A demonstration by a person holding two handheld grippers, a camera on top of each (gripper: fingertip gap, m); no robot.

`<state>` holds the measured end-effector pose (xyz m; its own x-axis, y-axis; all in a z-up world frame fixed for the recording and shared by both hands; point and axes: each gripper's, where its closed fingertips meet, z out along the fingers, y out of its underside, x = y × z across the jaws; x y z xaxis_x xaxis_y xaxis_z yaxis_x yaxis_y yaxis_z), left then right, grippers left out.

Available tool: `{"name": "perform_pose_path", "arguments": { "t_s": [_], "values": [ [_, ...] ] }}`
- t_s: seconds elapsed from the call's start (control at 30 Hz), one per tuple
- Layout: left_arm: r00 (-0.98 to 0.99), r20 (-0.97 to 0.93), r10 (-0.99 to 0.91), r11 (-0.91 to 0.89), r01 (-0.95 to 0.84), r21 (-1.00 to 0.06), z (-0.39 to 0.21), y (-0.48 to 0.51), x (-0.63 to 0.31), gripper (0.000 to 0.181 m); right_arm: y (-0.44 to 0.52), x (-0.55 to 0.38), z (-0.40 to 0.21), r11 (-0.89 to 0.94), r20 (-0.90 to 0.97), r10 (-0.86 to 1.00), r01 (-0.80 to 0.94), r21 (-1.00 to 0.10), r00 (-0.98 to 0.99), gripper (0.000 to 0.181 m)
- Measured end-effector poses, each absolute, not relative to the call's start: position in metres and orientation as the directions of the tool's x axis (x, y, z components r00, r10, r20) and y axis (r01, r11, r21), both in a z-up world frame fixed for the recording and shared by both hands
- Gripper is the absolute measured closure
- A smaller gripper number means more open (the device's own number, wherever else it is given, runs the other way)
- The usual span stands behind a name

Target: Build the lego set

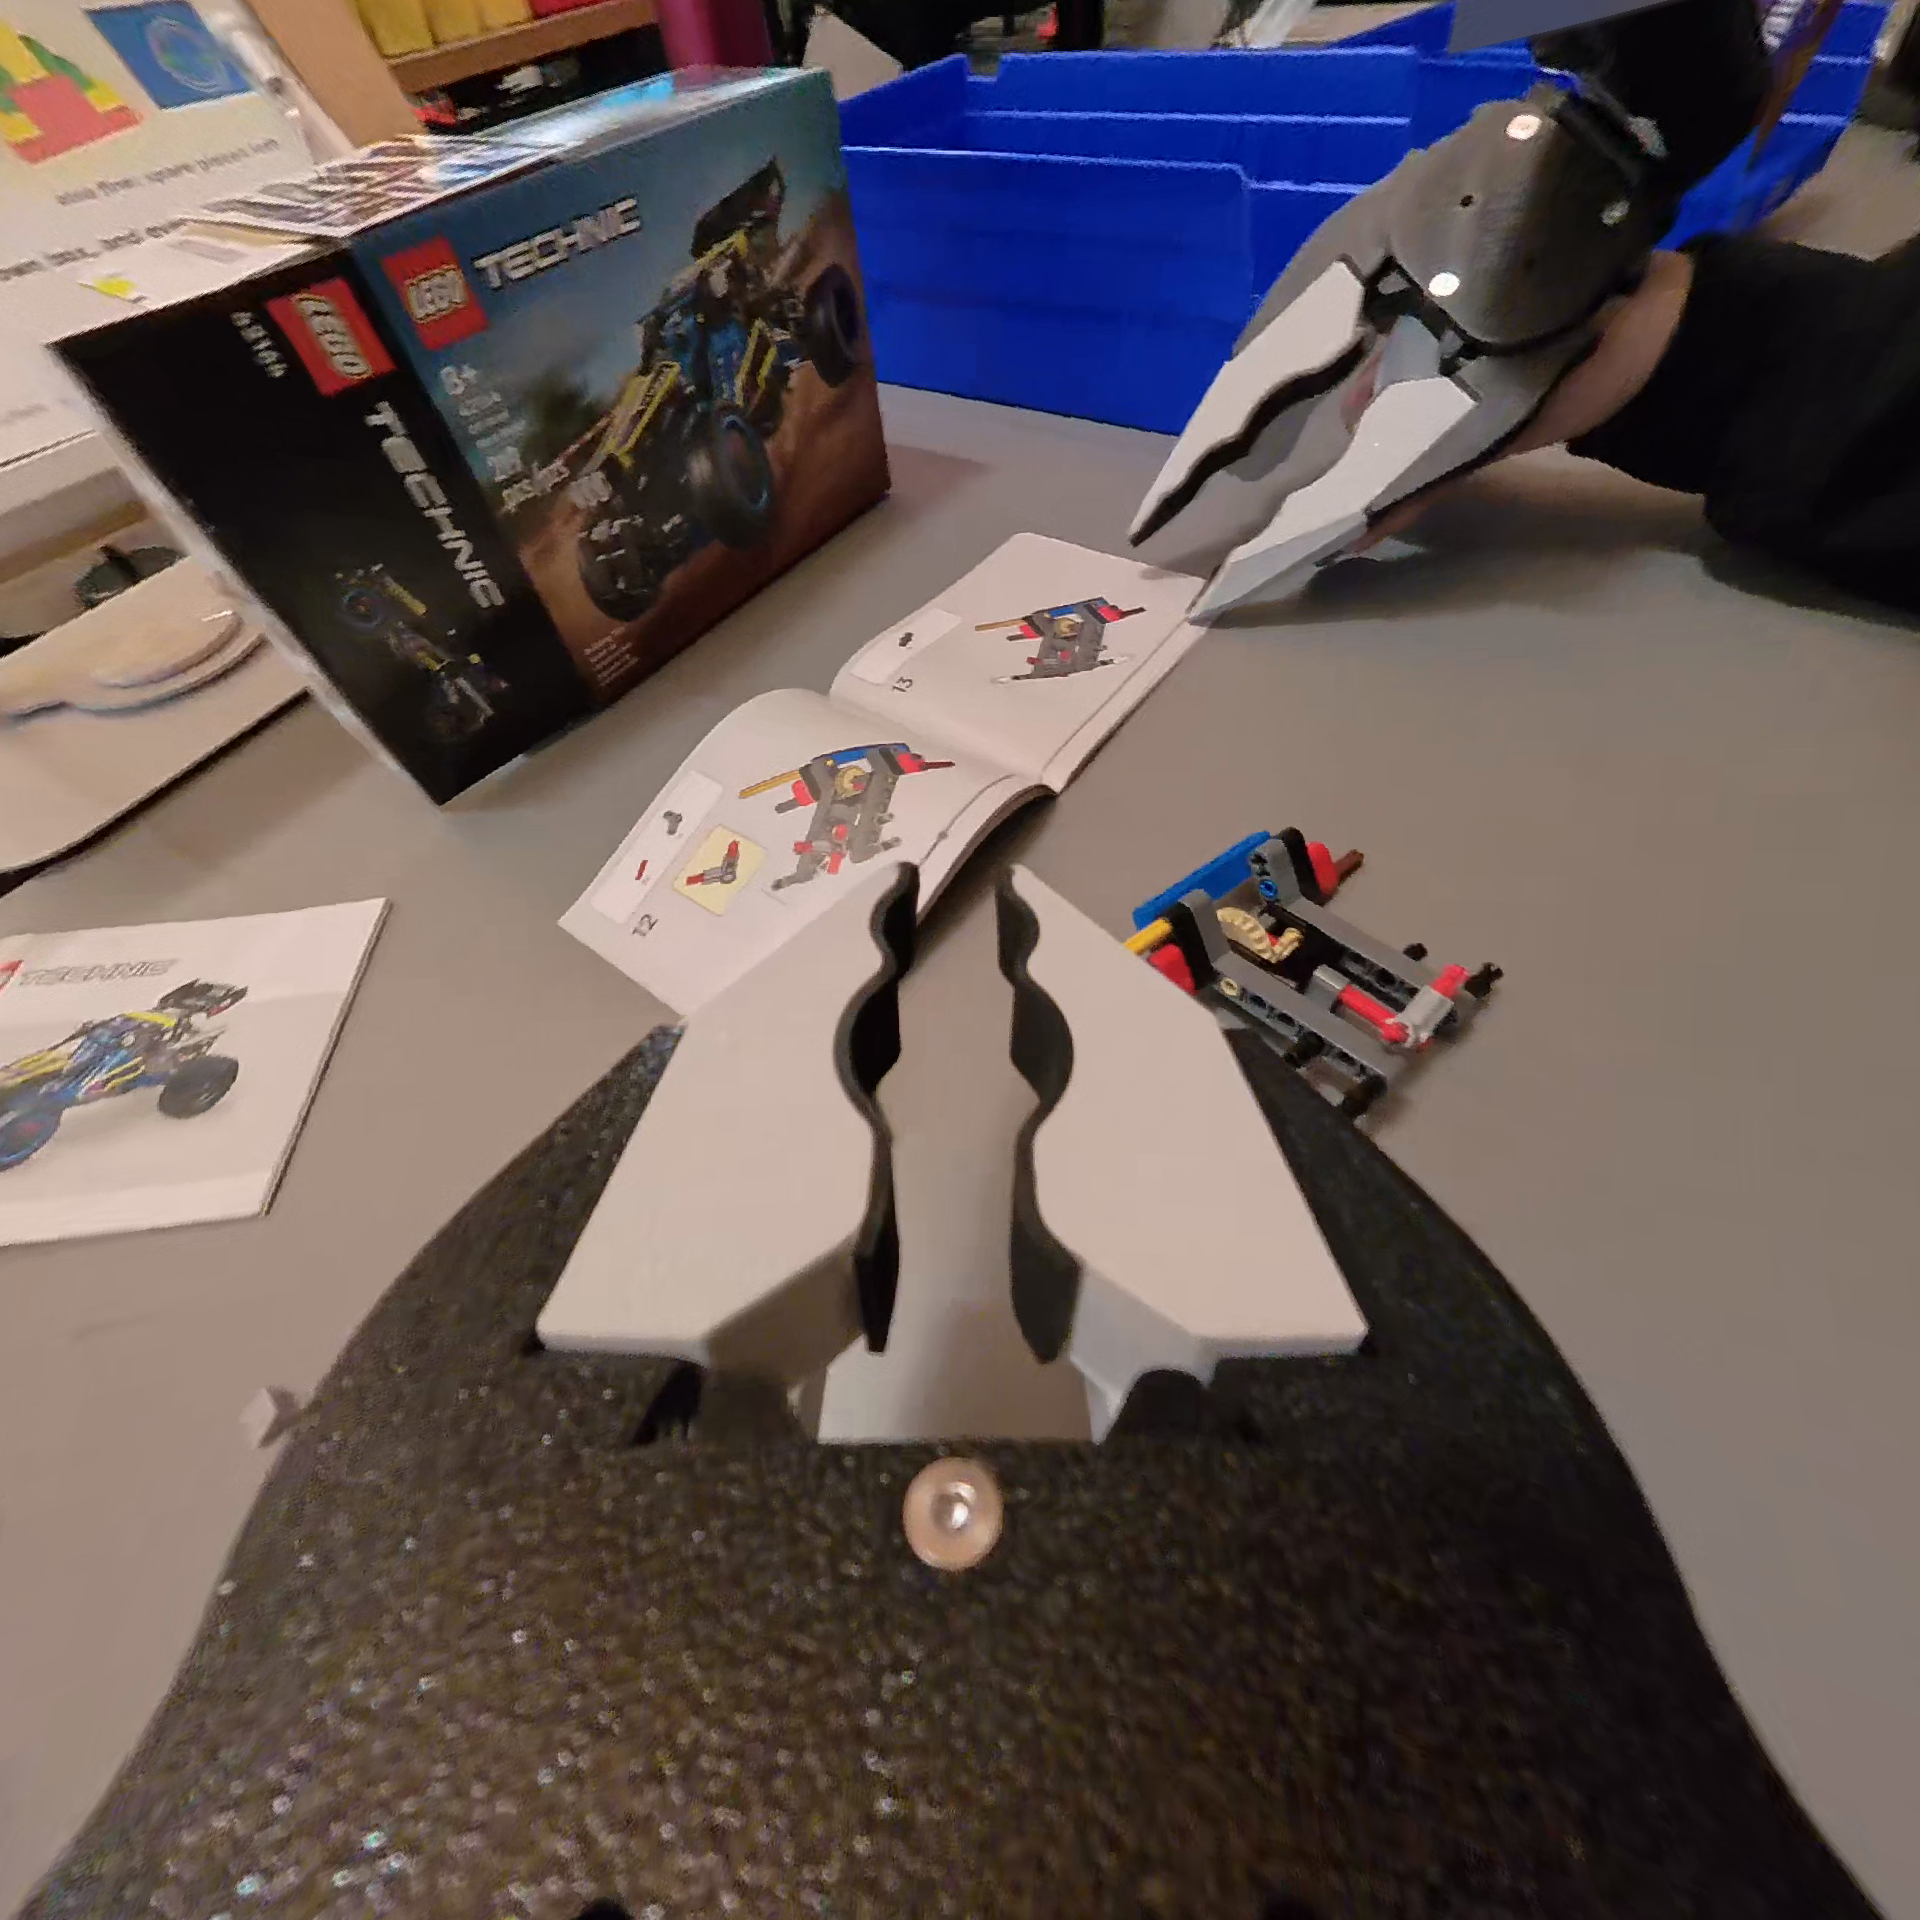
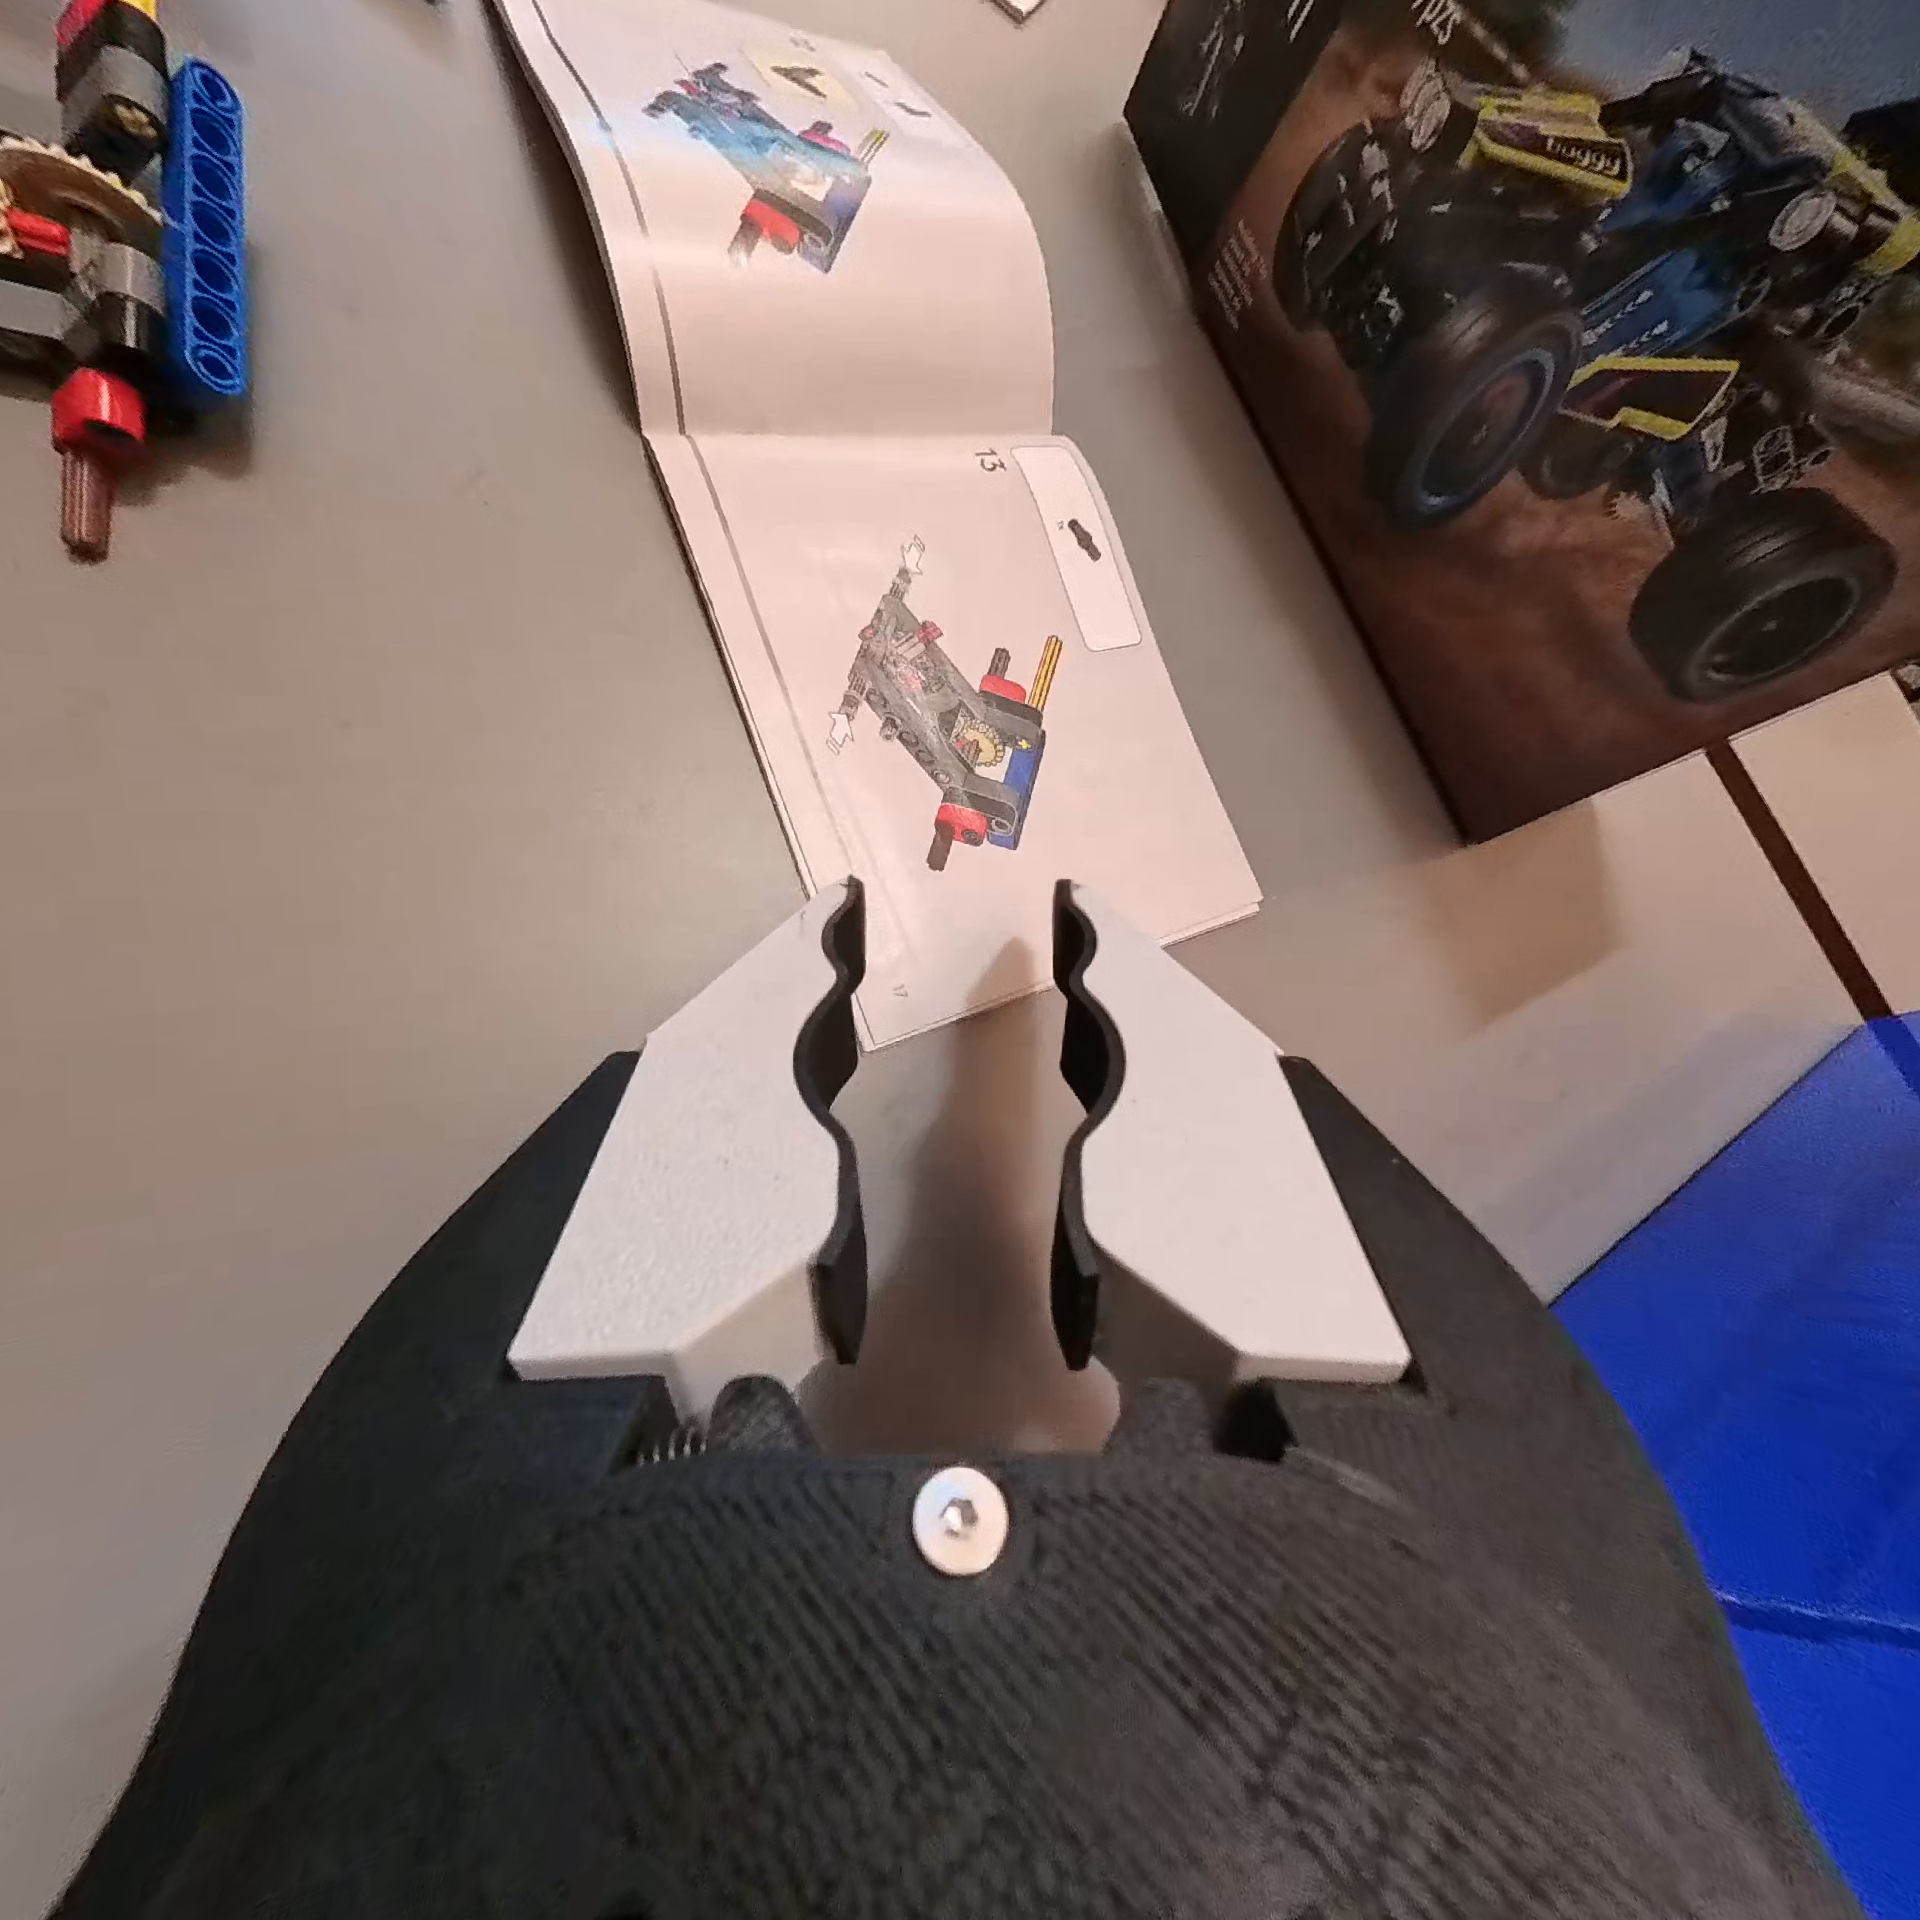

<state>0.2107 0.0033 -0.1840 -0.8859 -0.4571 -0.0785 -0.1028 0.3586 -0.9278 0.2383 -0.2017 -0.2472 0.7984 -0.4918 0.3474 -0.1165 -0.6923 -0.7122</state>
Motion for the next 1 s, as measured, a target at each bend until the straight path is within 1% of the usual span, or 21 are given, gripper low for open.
{"name": "perform_pose_path", "arguments": {
  "t_s": [0.13,0.23,0.37,0.4,0.5,0.53,0.6,0.73,0.83,0.93,1.0],
  "values": [
    [-0.956,-0.069,-0.284,0.391,-0.05,-0.919,-0.188,-0.01,0.185,0.164,-0.202,0.239,-0.247,-0.684,0.344,-0.496,-0.115,-0.72,0.797,0.148],
    [-0.979,-0.095,-0.182,0.433,0.007,-0.901,-0.19,-0.01,0.161,0.163,-0.196,0.235,-0.243,-0.677,0.343,-0.475,-0.088,-0.731,0.81,0.148],
    [-0.989,-0.097,-0.111,0.464,0.035,-0.885,-0.193,-0.005,0.132,0.164,-0.167,0.22,-0.224,-0.586,0.292,-0.434,-0.021,-0.81,0.852,0.145],
    [-0.988,-0.1,-0.115,0.477,0.033,-0.878,-0.195,-0.003,0.129,0.164,-0.156,0.212,-0.22,-0.56,0.258,-0.406,-0.016,-0.828,0.877,0.143],
    [-0.987,-0.105,-0.125,0.52,0.025,-0.854,-0.206,0.002,0.12,0.165,-0.116,0.169,-0.218,-0.529,0.067,-0.25,-0.079,-0.845,0.966,0.126],
    [-0.986,-0.103,-0.131,0.521,0.02,-0.853,-0.209,0.001,0.117,0.165,-0.102,0.158,-0.215,-0.526,0.04,-0.22,-0.084,-0.847,0.975,0.125],
    [-0.987,-0.091,-0.133,0.514,0.01,-0.858,-0.211,-0.002,0.112,0.166,-0.078,0.144,-0.21,-0.526,0.07,-0.185,-0.039,-0.849,0.98,0.119],
    [-0.978,-0.135,-0.159,0.54,0.028,-0.841,-0.217,-0.007,0.113,0.167,-0.055,0.136,-0.22,-0.611,0.164,-0.185,0.018,-0.792,0.969,0.126],
    [-0.975,-0.148,-0.169,0.551,0.031,-0.834,-0.219,-0.011,0.116,0.166,-0.044,0.124,-0.221,-0.595,0.146,-0.176,0.012,-0.803,0.974,0.143],
    [-0.972,-0.115,-0.203,0.547,-0.015,-0.837,-0.222,-0.012,0.118,0.163,-0.04,0.119,-0.222,-0.581,0.11,-0.196,-0.025,-0.814,0.974,0.148],
    [-0.966,-0.14,-0.219,0.542,-0.001,-0.841,-0.222,-0.013,0.12,0.163,-0.042,0.123,-0.223,-0.581,0.124,-0.239,-0.04,-0.813,0.963,0.153]
  ]
}}
